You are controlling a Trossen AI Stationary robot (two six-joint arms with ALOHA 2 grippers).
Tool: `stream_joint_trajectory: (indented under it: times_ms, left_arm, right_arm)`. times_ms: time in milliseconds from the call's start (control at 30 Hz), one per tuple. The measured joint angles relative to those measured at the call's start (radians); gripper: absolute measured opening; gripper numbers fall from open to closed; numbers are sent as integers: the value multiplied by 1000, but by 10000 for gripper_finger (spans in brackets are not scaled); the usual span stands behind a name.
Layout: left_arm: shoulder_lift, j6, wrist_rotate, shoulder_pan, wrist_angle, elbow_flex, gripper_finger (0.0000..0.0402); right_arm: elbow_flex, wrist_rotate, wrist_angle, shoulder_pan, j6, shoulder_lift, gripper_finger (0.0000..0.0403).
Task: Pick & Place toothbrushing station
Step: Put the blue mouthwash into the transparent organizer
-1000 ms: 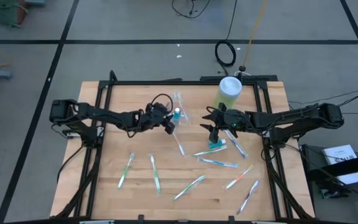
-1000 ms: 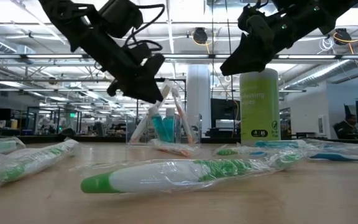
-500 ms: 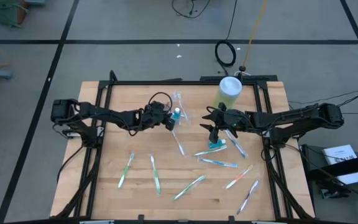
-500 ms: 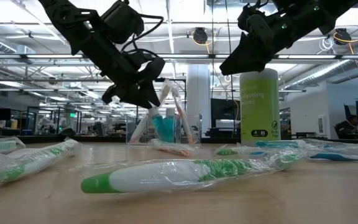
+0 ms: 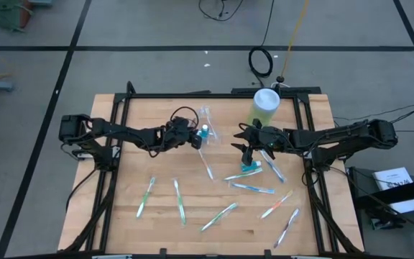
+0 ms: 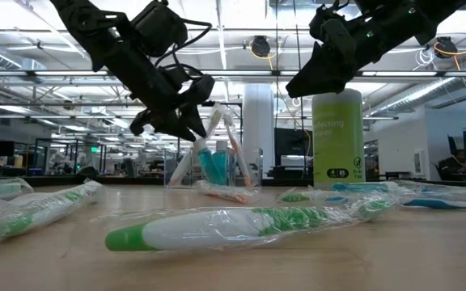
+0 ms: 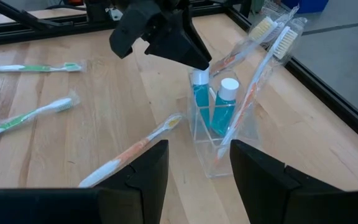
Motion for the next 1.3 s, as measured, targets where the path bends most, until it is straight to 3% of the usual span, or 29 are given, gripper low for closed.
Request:
stream_joint_trajectory:
  times_ms: [233,867,1067,1300]
  left_arm:
    - [-2,-77,-3,6,-66,1,122]
    - [-1,-172,68,6,-28,0,122]
    - [1,-124,137,5,42,-1,122]
    - [1,-100,139,6,67,-1,122]
  right_arm:
    - [0,0,0,0,0,0,167]
    - [0,0,0,0,0,0,167]
    - [0,0,0,0,0,0,167]
    - [0,0,0,0,0,0,167]
